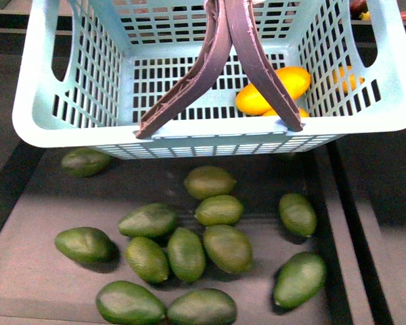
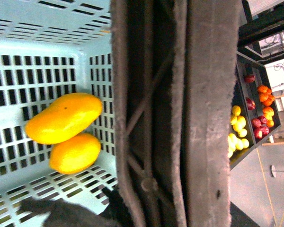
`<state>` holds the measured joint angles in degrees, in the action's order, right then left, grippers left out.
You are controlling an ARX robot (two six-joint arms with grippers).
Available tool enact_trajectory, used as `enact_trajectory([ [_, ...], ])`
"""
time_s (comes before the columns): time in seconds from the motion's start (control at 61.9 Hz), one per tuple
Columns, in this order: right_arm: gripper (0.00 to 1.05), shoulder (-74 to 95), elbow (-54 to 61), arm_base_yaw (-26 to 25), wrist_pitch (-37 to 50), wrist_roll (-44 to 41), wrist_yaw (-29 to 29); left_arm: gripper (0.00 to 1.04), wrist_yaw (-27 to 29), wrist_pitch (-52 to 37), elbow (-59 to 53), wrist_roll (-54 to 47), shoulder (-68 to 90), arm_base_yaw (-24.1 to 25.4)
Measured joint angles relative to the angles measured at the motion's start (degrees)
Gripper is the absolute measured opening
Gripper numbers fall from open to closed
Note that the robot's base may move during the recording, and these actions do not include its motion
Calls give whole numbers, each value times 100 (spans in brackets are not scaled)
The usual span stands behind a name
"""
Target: Pick lemon and mango into basket
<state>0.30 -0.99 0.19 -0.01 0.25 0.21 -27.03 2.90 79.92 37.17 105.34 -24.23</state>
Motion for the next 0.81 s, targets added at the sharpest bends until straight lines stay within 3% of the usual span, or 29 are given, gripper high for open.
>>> enact_trajectory([
  [0.808, 96, -13, 0, 0, -2, -9, -9, 14, 85, 0, 0, -46, 0, 70],
])
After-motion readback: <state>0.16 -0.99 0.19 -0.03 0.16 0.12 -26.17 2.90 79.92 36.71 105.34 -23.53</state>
